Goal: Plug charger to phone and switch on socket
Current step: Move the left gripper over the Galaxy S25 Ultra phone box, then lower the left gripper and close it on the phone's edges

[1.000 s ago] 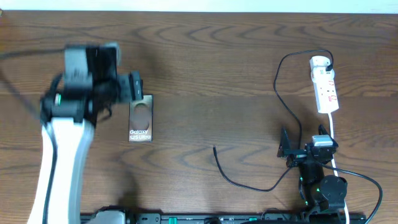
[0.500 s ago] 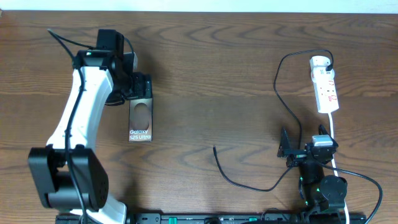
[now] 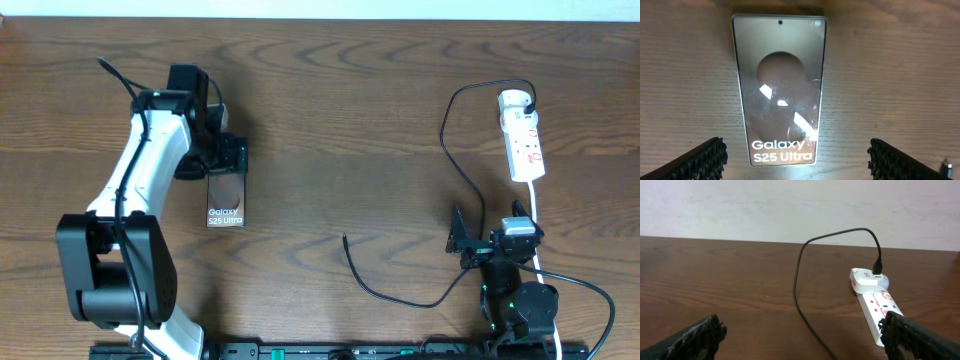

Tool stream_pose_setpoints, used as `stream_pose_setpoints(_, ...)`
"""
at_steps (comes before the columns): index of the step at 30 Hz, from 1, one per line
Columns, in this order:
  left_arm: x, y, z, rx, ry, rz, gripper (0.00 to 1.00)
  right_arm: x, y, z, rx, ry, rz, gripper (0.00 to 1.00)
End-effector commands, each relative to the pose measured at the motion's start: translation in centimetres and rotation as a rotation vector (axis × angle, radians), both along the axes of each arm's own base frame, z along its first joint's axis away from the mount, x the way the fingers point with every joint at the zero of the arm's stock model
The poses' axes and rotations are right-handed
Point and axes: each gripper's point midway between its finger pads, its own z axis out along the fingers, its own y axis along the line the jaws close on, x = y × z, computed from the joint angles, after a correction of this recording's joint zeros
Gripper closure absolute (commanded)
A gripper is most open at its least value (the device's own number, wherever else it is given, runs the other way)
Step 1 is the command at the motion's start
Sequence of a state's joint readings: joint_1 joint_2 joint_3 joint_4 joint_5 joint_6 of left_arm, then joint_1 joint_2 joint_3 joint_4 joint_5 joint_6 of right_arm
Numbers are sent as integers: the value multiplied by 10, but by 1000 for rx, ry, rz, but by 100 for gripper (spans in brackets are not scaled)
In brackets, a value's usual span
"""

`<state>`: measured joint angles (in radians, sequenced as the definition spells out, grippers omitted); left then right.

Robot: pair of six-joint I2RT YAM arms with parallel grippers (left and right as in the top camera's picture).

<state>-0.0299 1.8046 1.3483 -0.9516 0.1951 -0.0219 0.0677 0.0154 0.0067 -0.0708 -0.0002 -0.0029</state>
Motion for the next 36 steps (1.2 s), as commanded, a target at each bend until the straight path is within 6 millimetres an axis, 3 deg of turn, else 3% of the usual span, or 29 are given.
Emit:
stream_pose_setpoints(1,-9,3,-14,29,25,-22,11,0,-1,-1,16,2,-7,0)
stream_pose_setpoints(15,-17,0,-51,82,2,-61,11,0,-1,-1,16,2,-7,1)
stream_pose_setpoints(36,-5,4,-59,107,-71,-82,11,0,-1,-1,16,2,-7,1)
